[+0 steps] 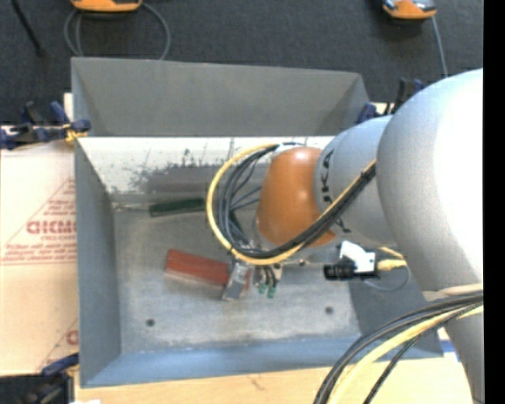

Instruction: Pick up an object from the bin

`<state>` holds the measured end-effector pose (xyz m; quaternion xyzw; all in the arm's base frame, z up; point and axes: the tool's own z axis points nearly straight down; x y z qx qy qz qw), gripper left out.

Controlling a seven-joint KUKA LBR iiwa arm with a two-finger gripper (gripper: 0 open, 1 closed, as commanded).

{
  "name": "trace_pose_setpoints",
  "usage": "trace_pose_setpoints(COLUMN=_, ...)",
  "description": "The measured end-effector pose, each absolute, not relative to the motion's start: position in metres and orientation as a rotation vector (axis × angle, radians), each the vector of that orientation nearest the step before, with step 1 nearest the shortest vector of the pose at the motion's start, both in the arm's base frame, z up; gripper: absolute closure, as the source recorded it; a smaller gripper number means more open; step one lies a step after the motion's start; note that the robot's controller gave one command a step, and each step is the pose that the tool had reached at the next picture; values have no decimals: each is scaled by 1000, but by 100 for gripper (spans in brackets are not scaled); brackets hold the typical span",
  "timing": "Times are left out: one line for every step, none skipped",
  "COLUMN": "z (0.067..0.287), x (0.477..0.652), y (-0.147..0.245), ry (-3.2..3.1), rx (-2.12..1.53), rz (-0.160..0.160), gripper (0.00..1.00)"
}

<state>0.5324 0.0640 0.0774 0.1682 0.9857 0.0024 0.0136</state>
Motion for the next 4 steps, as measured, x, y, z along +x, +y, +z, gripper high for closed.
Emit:
trace_pose_setpoints(z=177, x=579, y=86, ry=3125, rx=175, rz=1, gripper=100)
trace_pose_setpoints(z=173, x=576, y=86, ry=3134, rx=174, rz=-2, gripper=0)
trace_pose_setpoints(z=66, x=580, y=84, ry=3144, rx=33, rz=-3, gripper=0)
trace_pose_setpoints(z=71, x=581, y=84, ry=3138, rx=31, rz=-2, gripper=100)
